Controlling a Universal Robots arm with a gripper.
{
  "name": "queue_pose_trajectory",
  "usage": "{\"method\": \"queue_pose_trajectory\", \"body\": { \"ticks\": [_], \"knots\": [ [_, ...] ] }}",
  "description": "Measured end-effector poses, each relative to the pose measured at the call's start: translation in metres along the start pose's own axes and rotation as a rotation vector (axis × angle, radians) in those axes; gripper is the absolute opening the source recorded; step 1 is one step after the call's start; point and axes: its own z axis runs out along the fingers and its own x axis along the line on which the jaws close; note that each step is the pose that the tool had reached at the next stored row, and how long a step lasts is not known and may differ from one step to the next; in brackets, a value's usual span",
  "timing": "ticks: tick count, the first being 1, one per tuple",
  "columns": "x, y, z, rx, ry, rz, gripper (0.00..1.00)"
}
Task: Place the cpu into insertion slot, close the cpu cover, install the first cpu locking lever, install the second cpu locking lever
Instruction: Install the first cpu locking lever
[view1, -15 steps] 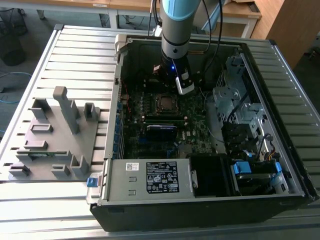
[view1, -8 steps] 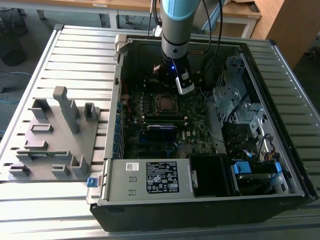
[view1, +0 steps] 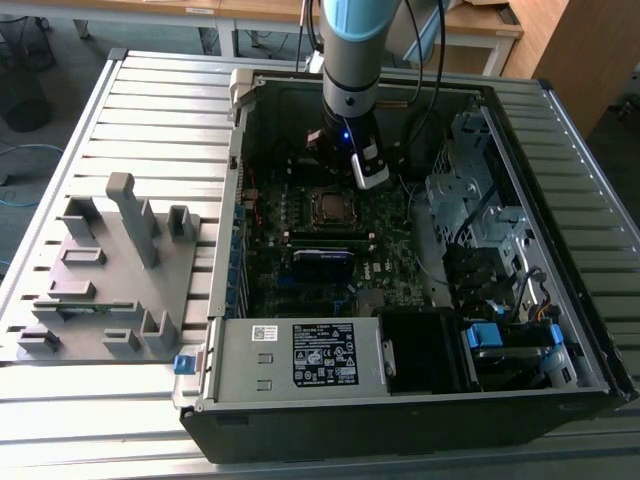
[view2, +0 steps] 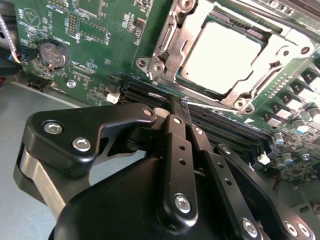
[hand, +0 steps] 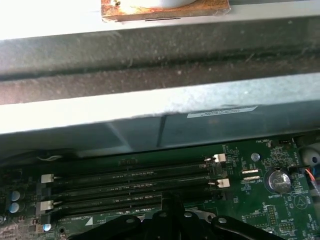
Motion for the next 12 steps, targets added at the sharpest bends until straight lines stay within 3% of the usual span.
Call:
{"method": "queue_pose_trajectory", "body": {
  "ticks": [2, 12],
  "knots": [
    [-0.0001, 0.0001, 0.0001, -0.0010, -0.0046, -0.002, 0.10],
    [-0.0001, 0.0001, 0.0001, -0.0009, -0.0051, -0.002, 0.10]
  ]
}}
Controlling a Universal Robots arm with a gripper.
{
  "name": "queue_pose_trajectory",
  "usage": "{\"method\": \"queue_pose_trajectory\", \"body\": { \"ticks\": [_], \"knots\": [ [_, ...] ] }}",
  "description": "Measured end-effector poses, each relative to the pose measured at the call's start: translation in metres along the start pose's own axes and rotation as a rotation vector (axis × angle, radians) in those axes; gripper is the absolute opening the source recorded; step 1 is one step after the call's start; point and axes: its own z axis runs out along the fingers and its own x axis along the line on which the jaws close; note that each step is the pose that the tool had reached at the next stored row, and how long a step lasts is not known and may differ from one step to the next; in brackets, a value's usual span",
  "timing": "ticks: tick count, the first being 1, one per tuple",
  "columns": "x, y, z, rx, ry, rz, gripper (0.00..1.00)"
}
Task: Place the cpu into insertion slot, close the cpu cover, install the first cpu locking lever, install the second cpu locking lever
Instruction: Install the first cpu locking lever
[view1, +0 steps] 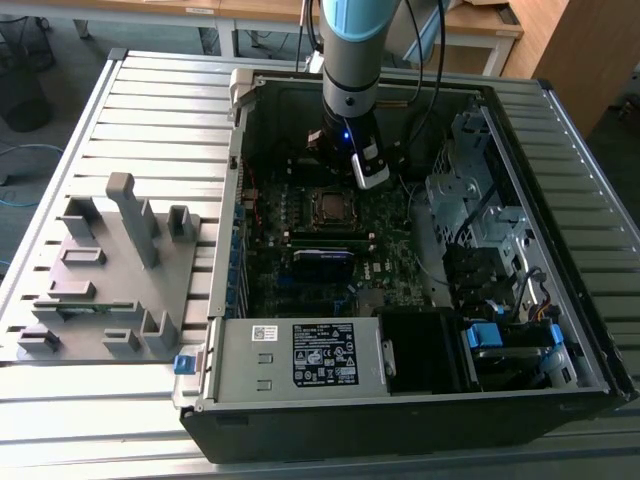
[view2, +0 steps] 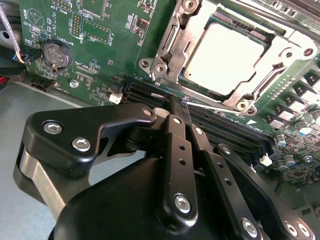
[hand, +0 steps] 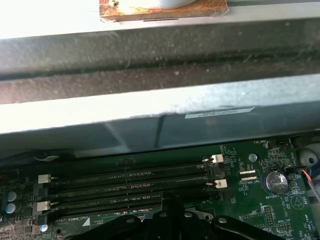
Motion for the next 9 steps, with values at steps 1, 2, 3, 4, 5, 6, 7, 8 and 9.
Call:
{"method": "queue_pose_trajectory", "body": {
  "ticks": [1, 2, 3, 4, 5, 6, 7, 8, 9],
  "knots": [
    [0.0000, 0.0000, 0.0000, -0.0001, -0.0001, 0.000, 0.10],
    [0.0000, 0.0000, 0.0000, -0.0001, -0.0001, 0.000, 0.10],
    [0.0000, 0.0000, 0.0000, 0.0000, -0.0002, 0.000, 0.10],
    [0.0000, 0.0000, 0.0000, -0.0001, -0.0002, 0.000, 0.10],
    [0.0001, 0.0000, 0.0000, -0.0002, -0.0014, 0.000, 0.10],
    [0.0002, -0.0001, -0.0001, -0.0008, -0.0074, -0.002, 0.10],
    [0.0002, -0.0001, -0.0001, -0.0026, -0.0189, -0.006, 0.10],
    [0.0001, -0.0001, 0.0000, -0.0043, -0.0292, -0.009, 0.10],
    [0.0002, 0.0000, 0.0001, -0.0052, -0.0344, -0.011, 0.10]
  ]
}}
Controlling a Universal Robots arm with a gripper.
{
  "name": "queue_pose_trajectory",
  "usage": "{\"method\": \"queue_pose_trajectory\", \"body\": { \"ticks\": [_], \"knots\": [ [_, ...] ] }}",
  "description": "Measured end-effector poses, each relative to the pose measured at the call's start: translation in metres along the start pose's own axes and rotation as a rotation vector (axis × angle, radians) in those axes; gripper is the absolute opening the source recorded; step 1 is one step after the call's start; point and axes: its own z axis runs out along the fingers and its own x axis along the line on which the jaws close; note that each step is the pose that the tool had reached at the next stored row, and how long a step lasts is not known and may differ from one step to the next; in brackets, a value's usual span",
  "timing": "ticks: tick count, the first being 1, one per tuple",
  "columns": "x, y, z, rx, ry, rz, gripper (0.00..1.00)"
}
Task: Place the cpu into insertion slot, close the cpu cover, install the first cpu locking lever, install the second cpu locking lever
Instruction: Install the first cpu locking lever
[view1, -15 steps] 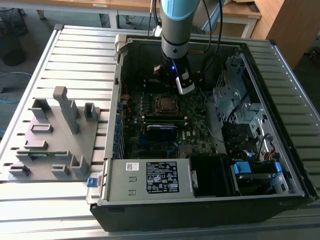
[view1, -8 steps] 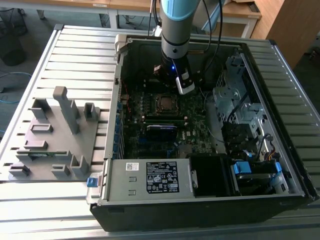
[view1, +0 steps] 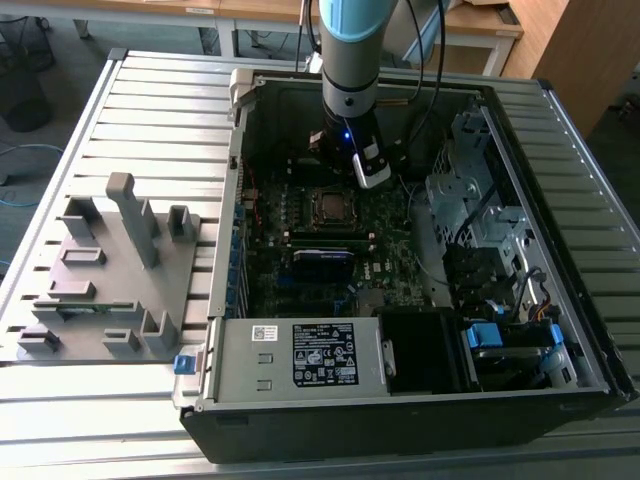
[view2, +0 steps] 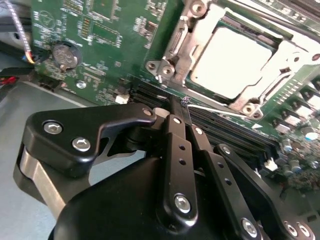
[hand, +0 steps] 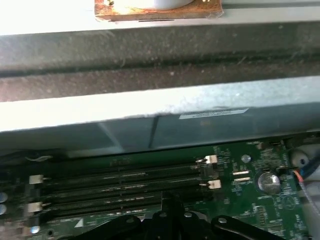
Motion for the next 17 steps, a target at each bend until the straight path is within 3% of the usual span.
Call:
{"method": "queue_pose_trajectory", "body": {
  "ticks": [6, 15, 17],
  "knots": [
    [0.0000, 0.0000, -0.0001, -0.0008, -0.0010, -0.008, 0.10],
    [0.0000, -0.0001, 0.0003, -0.0121, 0.0338, -0.137, 0.10],
    [0.0001, -0.0003, 0.0006, -0.0143, 0.0380, -0.159, 0.10]
  ]
}}
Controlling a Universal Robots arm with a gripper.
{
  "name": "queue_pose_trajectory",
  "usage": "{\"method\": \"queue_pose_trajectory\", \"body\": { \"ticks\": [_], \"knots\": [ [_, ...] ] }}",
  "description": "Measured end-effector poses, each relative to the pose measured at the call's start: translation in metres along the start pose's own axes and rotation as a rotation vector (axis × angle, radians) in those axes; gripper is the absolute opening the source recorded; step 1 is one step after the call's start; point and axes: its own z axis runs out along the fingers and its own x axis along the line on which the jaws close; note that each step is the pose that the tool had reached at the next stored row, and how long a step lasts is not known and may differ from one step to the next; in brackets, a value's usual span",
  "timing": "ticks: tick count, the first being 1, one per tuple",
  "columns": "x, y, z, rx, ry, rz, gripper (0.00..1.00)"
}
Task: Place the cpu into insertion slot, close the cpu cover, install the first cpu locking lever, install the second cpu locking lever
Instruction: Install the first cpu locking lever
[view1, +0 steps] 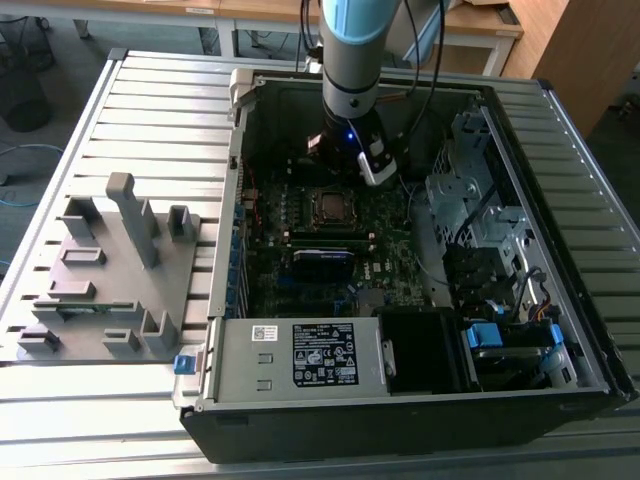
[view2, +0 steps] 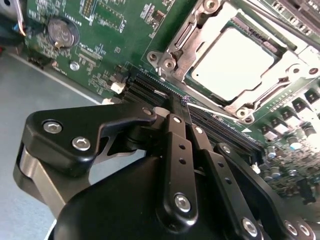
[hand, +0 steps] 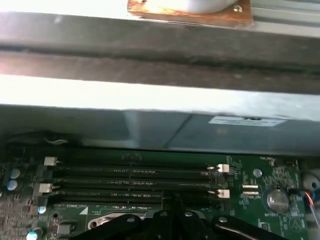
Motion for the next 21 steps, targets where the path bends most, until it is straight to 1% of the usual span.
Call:
{"method": "queue_pose_trajectory", "body": {
  "ticks": [2, 3, 7, 9, 10, 16, 19, 21],
  "knots": [
    [0.0001, -0.0001, 0.0005, -0.0025, 0.0007, -0.024, 0.10],
    [0.0000, -0.0001, 0.0006, -0.0034, -0.0010, -0.035, 0.10],
    [0.0000, -0.0002, 0.0010, -0.0071, -0.0179, -0.077, 0.10],
    [0.0000, -0.0002, 0.0012, -0.0088, -0.0240, -0.099, 0.10],
    [0.0000, -0.0002, 0.0012, -0.0094, -0.0243, -0.105, 0.10],
    [0.0001, -0.0003, 0.0011, -0.0096, -0.0235, -0.108, 0.10],
    [0.0002, -0.0007, 0.0013, -0.0118, -0.0215, -0.129, 0.10],
    [0.0003, -0.0008, 0.0015, -0.0134, -0.0189, -0.144, 0.10]
  ]
}}
